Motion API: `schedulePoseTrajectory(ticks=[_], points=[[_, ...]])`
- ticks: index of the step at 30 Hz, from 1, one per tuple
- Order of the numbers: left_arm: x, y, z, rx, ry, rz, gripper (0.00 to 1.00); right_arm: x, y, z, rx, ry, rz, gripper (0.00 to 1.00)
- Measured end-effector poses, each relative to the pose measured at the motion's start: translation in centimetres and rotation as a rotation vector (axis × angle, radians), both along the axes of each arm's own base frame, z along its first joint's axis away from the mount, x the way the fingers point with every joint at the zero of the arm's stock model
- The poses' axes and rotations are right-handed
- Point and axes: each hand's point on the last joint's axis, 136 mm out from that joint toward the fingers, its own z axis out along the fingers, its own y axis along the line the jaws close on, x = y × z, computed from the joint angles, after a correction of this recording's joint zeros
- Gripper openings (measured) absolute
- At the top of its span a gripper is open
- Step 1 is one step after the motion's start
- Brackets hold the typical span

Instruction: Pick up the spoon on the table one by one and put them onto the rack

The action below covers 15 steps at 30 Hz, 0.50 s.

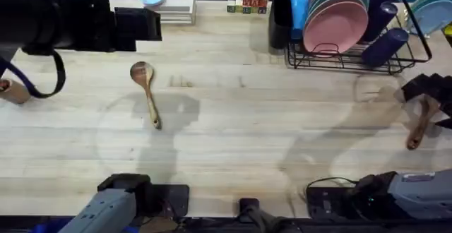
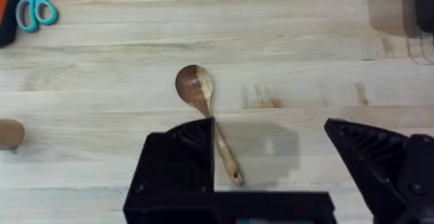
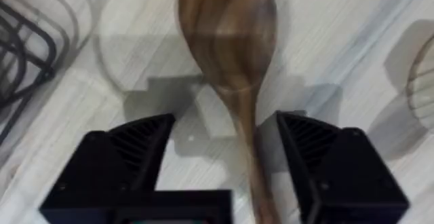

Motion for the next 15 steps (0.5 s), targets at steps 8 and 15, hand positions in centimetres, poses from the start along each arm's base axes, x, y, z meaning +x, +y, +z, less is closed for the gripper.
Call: schedulePoseTrajectory(ticks=[8,15], points=[[0.0,-0.01,0.0,0.0,0.0,0.0,0.993,0.22,0.51,-0.01,0.024,-0.001,0.015,0.547],[0.0,-0.01,0.0,0.0,0.0,0.0,0.993,-0.3,0.47,0.01,0.02,0.027,0.015,0.096]])
